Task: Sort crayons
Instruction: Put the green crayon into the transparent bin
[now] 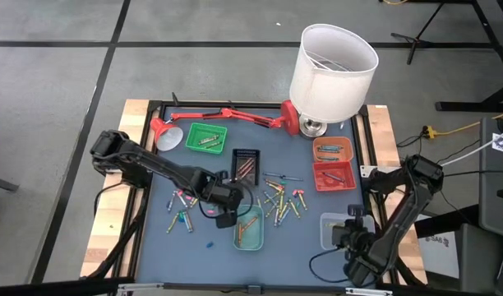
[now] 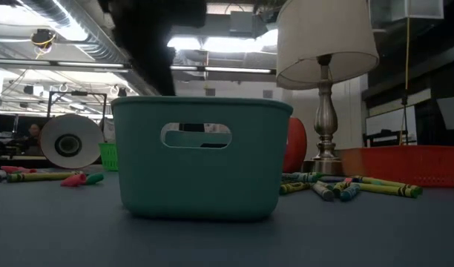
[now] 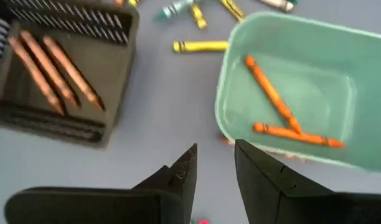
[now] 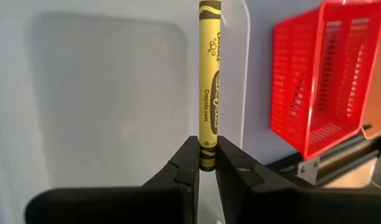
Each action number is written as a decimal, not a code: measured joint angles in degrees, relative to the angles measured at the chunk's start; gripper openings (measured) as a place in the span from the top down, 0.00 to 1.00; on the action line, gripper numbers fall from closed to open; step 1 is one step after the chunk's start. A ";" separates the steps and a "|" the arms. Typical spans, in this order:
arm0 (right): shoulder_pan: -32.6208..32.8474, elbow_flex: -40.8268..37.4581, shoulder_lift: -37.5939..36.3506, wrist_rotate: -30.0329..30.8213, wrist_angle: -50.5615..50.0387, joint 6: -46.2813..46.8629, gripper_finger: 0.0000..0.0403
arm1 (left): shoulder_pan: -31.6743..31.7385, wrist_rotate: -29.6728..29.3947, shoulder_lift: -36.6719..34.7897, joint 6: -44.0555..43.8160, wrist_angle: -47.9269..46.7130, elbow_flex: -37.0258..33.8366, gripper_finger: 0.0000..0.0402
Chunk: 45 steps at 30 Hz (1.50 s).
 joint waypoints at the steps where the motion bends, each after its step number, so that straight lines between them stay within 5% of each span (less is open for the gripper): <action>1: -0.01 -0.72 0.00 -0.02 0.12 0.00 0.91 | -0.20 0.24 -0.36 -1.04 -1.28 0.02 0.77; 14: -0.02 -4.67 0.02 -1.42 4.44 -0.06 0.90 | -2.20 0.74 -0.63 -14.96 -20.38 -0.20 0.77; 27: -0.02 -4.67 0.02 -2.02 4.91 -0.07 0.72 | 1.60 0.20 -0.57 -19.36 -15.42 -12.46 0.77; 45: -0.02 -4.66 0.02 -2.07 4.80 -1.29 0.71 | 6.74 4.13 -0.81 -18.93 -4.85 -21.63 0.77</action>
